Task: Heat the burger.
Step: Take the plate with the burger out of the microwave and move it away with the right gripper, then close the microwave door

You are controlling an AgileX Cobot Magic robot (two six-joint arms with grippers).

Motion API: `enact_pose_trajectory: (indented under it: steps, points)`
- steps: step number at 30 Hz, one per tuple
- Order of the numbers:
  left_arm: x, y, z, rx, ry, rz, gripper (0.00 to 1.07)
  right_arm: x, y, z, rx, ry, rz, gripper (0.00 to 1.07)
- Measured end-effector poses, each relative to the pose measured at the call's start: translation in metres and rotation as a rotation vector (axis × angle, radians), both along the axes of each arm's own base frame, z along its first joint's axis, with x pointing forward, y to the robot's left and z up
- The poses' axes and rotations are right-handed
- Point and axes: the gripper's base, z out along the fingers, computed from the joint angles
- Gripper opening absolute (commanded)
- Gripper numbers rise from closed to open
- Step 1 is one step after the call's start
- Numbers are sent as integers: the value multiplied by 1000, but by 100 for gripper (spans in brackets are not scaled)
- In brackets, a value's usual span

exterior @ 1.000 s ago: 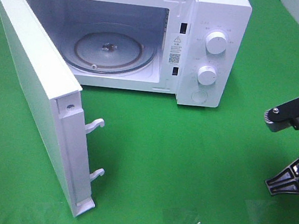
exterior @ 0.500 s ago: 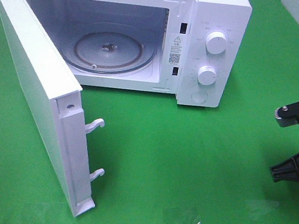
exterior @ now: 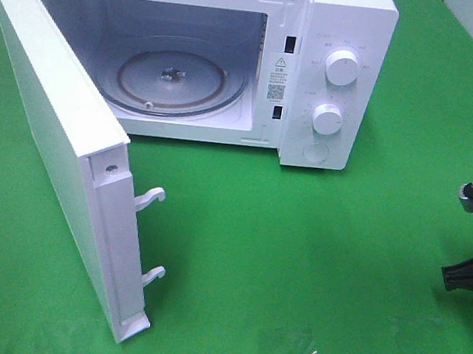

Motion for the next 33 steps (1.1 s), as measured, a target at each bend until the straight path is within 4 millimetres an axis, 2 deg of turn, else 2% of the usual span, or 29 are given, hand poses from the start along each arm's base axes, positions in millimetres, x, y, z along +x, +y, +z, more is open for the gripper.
enact_pose_trajectory:
  steps: [3,4,5,6,8,9,12,13,14,15,16,18,19,20,21,22,23,24,25,26,31,33]
  points:
    - [0,0,0,0,0,0,98,1,0,-3,-2,4,5,11]
    - [0,0,0,0,0,0,98,1,0,-2,-3,4,9,17]
    - [0,0,0,0,0,0,98,1,0,-2,-3,4,9,17]
    - [0,0,0,0,0,0,98,1,0,-2,-6,3,13,23]
    - [0,0,0,0,0,0,98,1,0,-2,-1,1,7,27]
    - [0,0,0,0,0,0,98,1,0,0,4,-2,3,36]
    - [0,0,0,0,0,0,98,3,2,6,21,-16,-4,42]
    - [0,0,0,0,0,0,98,4,3,16,41,-42,-2,46]
    - [0,0,0,0,0,0,98,4,3,16,41,-42,-2,46]
    - [0,0,0,0,0,0,98,4,5,29,73,-76,0,50]
    - [0,0,0,0,0,0,98,4,5,29,73,-76,0,50]
    - [0,0,0,0,0,0,98,2,12,52,165,-144,65,55]
    - [0,0,0,0,0,0,98,2,12,52,165,-144,65,55]
    - [0,0,0,0,0,0,98,1,14,59,191,-165,91,61]
    - [0,0,0,0,0,0,98,1,14,59,191,-165,91,61]
    - [0,0,0,0,0,0,98,-3,17,74,230,-199,147,68]
    - [0,0,0,0,0,0,98,-3,17,74,230,-199,147,68]
    - [0,0,0,0,0,0,98,-7,19,85,256,-221,190,75]
    - [0,0,0,0,0,0,98,-7,19,85,256,-221,190,75]
    - [0,0,0,0,0,0,98,-13,21,95,283,-231,215,80]
    - [0,0,0,0,0,0,98,-29,24,110,352,-212,246,80]
    - [0,0,0,0,0,0,98,-45,27,123,415,-185,302,79]
